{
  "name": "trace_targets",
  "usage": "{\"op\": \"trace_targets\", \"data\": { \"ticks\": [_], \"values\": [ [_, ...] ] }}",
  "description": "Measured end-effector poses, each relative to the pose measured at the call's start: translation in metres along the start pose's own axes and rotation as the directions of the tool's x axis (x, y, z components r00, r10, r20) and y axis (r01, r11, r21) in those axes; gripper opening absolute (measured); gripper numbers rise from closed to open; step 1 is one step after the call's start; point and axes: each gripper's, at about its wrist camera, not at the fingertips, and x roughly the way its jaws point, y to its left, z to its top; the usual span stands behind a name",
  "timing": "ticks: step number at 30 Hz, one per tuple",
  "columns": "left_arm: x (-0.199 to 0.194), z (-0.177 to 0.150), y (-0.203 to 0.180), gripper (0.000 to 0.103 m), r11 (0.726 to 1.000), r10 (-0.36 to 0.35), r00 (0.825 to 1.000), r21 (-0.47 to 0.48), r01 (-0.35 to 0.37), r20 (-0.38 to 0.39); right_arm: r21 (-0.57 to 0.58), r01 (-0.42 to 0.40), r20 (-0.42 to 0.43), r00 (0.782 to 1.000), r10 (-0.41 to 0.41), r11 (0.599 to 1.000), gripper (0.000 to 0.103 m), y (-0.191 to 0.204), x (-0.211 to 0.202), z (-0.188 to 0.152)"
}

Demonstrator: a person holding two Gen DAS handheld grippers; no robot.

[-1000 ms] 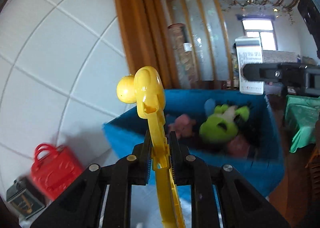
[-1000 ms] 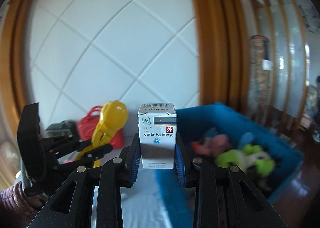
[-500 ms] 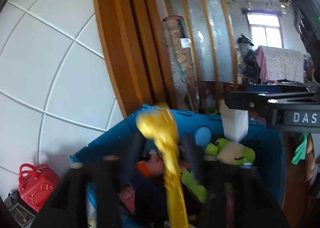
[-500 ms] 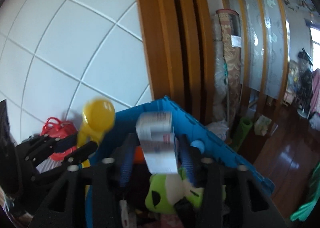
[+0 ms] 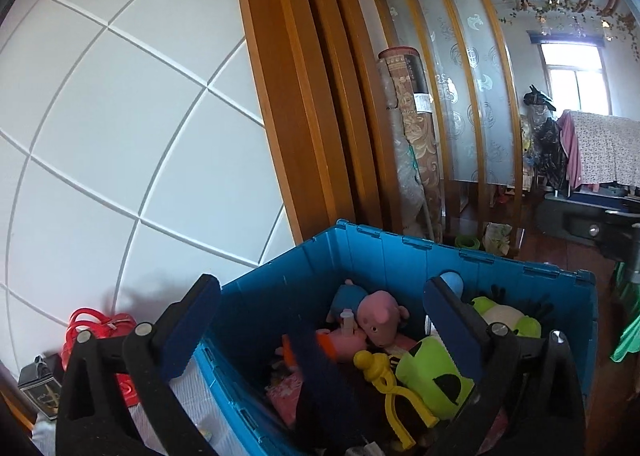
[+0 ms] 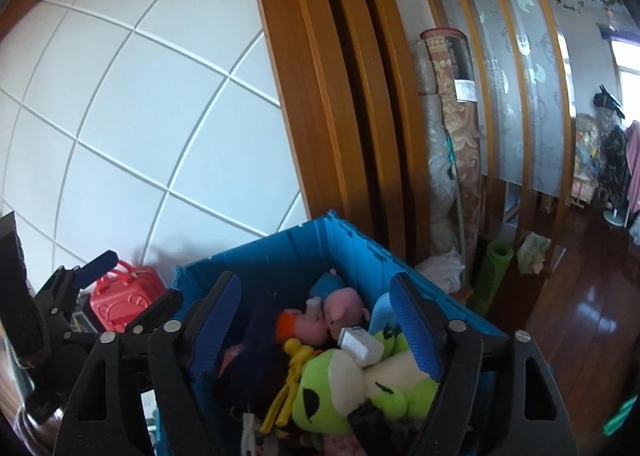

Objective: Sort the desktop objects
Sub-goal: 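Carry the medicine box and yellow toy clip into the blue crate and release, then return both tools from the crate to the bed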

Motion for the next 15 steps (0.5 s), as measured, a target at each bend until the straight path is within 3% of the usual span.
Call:
{"op": "trace_targets", "data": {
  "ticks": [4,9,15],
  "values": [
    [-0.012,-0.011,0.001,0.103,0.999,0.037,0.999,-0.001,-0.037,0.003,-0.012,-0.018,0.026,0.999,0.018,1.0,0.079,0.009,-0.019,-0.009],
    [-0.028,-0.021,0.01,0.103,0.997,0.077,0.997,-0.028,-0.077,0.006,-0.047,-0.037,0.059,0.997,0.04,0.998,0.089,0.025,-0.037,-0.017],
    [-0.048,-0.036,0.027,0.103,0.992,0.113,0.993,-0.049,-0.112,0.019,-0.074,-0.062,0.065,0.996,0.066,0.995,0.09,0.045,-0.045,-0.024]
  ]
}}
